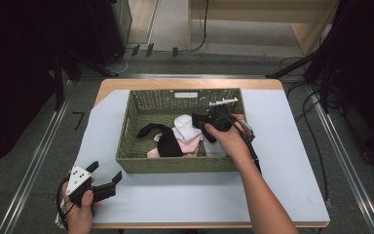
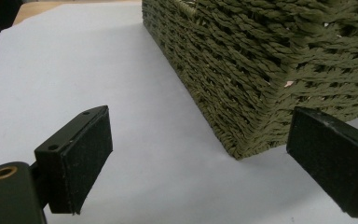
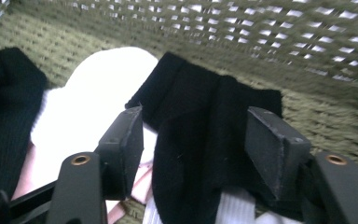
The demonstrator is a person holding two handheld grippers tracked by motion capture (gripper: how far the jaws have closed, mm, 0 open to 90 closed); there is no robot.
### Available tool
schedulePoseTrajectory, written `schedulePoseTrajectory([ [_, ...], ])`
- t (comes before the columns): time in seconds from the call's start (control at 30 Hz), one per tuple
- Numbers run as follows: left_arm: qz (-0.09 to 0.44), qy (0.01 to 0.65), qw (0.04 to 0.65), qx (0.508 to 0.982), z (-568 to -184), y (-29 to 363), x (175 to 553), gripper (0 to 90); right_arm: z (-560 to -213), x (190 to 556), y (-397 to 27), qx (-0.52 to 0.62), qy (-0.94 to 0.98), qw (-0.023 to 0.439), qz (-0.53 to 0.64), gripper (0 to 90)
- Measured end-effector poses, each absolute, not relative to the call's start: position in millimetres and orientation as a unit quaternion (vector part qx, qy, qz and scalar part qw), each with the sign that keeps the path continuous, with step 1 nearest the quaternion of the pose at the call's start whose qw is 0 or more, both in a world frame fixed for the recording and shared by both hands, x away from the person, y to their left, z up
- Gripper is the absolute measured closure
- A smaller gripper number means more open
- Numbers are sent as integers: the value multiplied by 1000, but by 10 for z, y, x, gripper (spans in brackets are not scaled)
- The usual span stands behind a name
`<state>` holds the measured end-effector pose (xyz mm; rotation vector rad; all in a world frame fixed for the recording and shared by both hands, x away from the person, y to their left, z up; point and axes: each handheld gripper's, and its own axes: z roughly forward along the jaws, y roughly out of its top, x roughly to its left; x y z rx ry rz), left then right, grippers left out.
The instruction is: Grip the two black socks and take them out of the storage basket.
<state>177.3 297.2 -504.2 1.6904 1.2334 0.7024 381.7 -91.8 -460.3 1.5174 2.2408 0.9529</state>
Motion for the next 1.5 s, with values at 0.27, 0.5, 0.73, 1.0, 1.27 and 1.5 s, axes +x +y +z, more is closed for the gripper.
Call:
schedulePoseTrajectory([
  [0.27,283,496,457,682,-5043,2979,1765,80,-4716,3859,-895,522,796,130,278,427],
  [0.5,282,494,458,683,-5043,2981,1763,80,-4732,3830,-857,499,822,130,243,782],
  [0.73,282,494,461,681,-5042,2987,1757,80,-4592,3773,-860,453,830,182,269,838],
  [1.0,282,495,460,681,-5041,2985,1758,80,-4425,3675,-943,445,791,229,351,838],
  [1.27,281,494,459,683,-5042,2983,1765,80,-4307,3574,-977,424,760,268,414,838],
  [1.5,281,494,459,683,-5042,2987,1764,80,-4257,3514,-1002,413,741,294,440,839],
])
